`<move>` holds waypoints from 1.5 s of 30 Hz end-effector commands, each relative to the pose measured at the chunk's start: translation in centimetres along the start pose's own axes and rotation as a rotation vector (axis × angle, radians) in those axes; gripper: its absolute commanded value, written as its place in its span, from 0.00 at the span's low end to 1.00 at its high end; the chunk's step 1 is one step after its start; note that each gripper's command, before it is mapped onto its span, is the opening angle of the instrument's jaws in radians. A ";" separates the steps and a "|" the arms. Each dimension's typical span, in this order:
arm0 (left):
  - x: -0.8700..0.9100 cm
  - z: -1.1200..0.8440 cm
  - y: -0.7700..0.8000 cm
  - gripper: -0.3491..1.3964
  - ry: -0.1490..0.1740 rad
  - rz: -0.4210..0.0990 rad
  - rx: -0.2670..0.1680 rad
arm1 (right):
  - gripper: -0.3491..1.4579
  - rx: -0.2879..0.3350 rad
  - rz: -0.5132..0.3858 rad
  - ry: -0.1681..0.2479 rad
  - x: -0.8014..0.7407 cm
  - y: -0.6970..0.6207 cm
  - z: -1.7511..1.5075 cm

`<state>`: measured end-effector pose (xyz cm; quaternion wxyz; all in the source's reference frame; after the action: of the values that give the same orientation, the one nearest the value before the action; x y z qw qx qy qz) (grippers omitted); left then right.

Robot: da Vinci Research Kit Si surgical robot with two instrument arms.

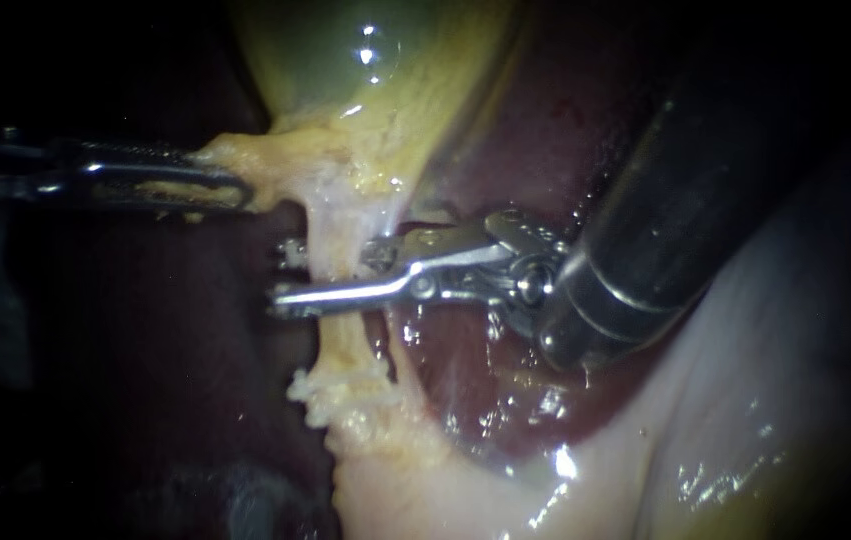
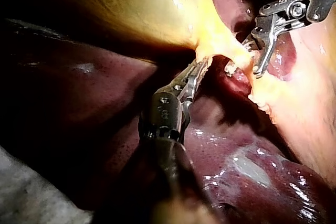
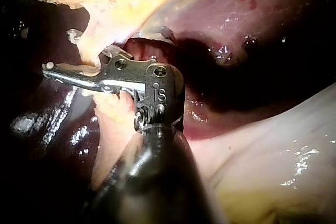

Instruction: Clipping third clip left tube

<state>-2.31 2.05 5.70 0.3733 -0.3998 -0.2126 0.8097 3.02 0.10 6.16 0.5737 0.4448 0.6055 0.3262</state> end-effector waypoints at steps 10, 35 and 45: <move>0.00 0.00 0.00 0.00 0.000 0.000 0.000 | 0.45 -0.020 0.003 0.008 0.05 0.02 -0.01; 0.00 0.01 -0.01 0.00 0.000 0.000 0.000 | 0.39 -0.026 0.033 0.008 0.03 -0.11 0.02; 0.00 0.01 -0.01 0.00 0.000 0.000 0.000 | 0.26 -0.031 0.045 0.006 0.02 -0.12 -0.03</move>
<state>-2.31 2.06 5.71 0.3732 -0.3998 -0.2127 0.8097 2.97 0.08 6.05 0.5712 0.4484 0.5919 0.3498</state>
